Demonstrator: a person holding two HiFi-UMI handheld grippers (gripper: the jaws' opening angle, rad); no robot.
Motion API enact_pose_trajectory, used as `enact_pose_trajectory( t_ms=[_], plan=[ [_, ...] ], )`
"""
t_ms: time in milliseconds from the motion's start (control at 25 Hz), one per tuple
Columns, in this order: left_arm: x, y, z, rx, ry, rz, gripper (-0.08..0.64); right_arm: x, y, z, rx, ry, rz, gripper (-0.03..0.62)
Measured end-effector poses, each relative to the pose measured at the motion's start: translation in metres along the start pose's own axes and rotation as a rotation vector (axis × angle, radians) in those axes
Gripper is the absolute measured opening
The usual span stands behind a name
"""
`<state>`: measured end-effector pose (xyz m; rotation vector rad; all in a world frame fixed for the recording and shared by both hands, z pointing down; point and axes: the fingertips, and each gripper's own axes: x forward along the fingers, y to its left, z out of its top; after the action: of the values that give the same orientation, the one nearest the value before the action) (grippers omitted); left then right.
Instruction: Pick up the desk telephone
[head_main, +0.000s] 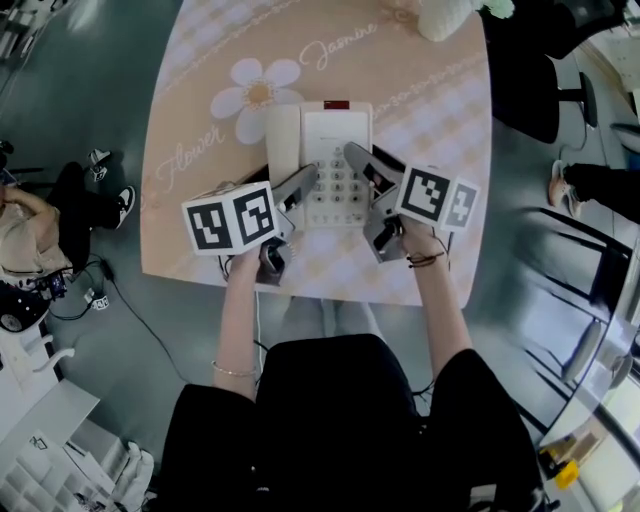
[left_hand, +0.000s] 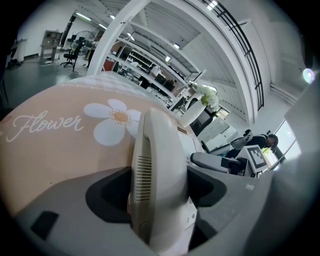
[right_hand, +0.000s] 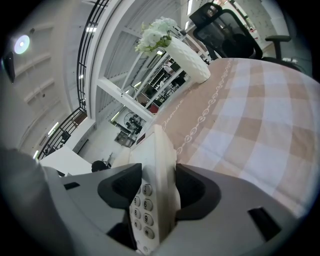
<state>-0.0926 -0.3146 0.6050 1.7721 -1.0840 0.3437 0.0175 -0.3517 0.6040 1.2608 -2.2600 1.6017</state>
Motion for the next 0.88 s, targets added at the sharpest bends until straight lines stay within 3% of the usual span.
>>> enact_pose_trajectory(
  t_ms=[880],
  plan=[
    [-0.033,-0.037,0.011,0.039,-0.032,0.017,0.321,-0.039,0.031,0.019,-0.022,-0.074,0.017,0.198]
  ],
)
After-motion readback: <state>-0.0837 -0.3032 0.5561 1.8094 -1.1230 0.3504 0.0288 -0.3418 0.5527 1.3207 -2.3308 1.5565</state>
